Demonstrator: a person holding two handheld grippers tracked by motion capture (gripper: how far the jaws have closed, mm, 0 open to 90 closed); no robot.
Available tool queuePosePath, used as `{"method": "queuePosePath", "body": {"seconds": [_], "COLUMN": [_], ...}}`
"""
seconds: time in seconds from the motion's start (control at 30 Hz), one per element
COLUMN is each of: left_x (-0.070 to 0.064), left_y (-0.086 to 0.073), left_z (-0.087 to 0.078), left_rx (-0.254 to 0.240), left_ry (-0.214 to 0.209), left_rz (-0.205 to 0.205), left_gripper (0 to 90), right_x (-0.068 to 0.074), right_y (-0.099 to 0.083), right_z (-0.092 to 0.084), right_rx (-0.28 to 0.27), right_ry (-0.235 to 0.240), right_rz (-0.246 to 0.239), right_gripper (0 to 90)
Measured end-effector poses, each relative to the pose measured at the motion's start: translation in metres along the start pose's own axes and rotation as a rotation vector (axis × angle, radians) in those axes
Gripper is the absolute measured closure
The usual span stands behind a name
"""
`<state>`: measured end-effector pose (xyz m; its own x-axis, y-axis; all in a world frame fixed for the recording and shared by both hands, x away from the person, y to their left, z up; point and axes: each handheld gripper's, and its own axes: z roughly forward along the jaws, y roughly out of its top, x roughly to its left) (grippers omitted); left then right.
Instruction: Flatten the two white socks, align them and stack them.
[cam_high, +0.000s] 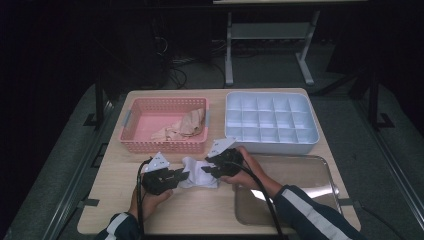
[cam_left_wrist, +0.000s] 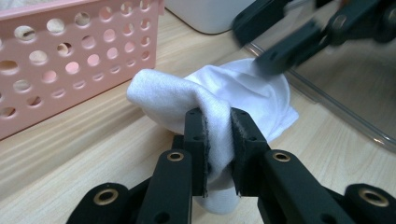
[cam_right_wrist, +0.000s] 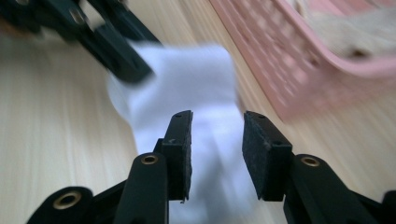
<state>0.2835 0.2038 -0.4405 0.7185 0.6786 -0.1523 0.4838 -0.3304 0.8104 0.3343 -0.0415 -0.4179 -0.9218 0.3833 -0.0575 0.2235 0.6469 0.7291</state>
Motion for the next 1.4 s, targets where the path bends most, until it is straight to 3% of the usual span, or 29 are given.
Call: {"method": "queuePosePath", "body": {"seconds": [0.07, 0.13, 0.3, 0.47, 0.53, 0.7, 0.8, 0.87, 0.97, 1.03, 1.1, 1.17, 1.3, 1.4], "left_x": [-0.001, -0.002, -0.01, -0.02, -0.022, -0.028, -0.031, -0.032, -0.033, -0.035, -0.036, -0.036, -0.037, -0.038], "left_y": [0.001, 0.002, 0.007, 0.018, 0.022, 0.024, 0.021, 0.021, 0.021, 0.02, 0.02, 0.019, 0.017, 0.017], "left_z": [0.001, 0.002, 0.009, 0.019, 0.026, 0.044, 0.048, 0.048, 0.05, 0.052, 0.055, 0.057, 0.059, 0.059], "left_rx": [0.011, 0.005, 0.011, 0.006, 0.011, 0.042, 0.084, 0.091, 0.1, 0.11, 0.113, 0.116, 0.121, 0.118], "left_ry": [0.004, -0.001, -0.02, -0.056, -0.063, -0.095, -0.102, -0.097, -0.079, -0.072, -0.072, -0.076, -0.074, -0.075], "left_rz": [0.011, 0.014, 0.052, 0.096, 0.109, 0.13, 0.166, 0.166, 0.181, 0.201, 0.196, 0.192, 0.204, 0.204], "left_gripper": [77.9, 77.5, 77.3, 77.4, 77.4, 77.0, 77.4, 77.4, 77.0, 75.6, 73.1, 71.1, 66.9, 65.0], "right_x": [-0.003, -0.007, -0.004, -0.01, -0.01, -0.011, -0.012, -0.011, -0.016, -0.024, -0.031, -0.032, -0.021, -0.017], "right_y": [-0.006, -0.017, -0.029, -0.035, -0.035, -0.035, -0.036, -0.035, -0.036, -0.035, -0.031, -0.026, -0.016, -0.011], "right_z": [-0.008, -0.012, 0.0, 0.009, 0.011, 0.013, 0.016, 0.015, 0.003, -0.009, -0.024, -0.029, -0.02, -0.006], "right_rx": [0.036, 0.059, 0.124, 0.106, 0.098, 0.087, 0.085, 0.087, 0.101, 0.068, -0.015, -0.067, -0.102, -0.079], "right_ry": [-0.021, 0.002, 0.009, 0.027, 0.032, 0.055, 0.073, 0.071, 0.073, 0.072, 0.056, 0.044, 0.049, 0.05], "right_rz": [-0.005, 0.046, 0.045, 0.084, 0.067, 0.089, 0.085, 0.083, 0.08, 0.112, 0.17, 0.192, 0.153, 0.129], "right_gripper": [61.7, 60.8, 62.8, 67.5, 68.4, 67.4, 62.9, 57.0, 52.7, 53.9, 55.0, 55.2, 53.8, 52.5]}}
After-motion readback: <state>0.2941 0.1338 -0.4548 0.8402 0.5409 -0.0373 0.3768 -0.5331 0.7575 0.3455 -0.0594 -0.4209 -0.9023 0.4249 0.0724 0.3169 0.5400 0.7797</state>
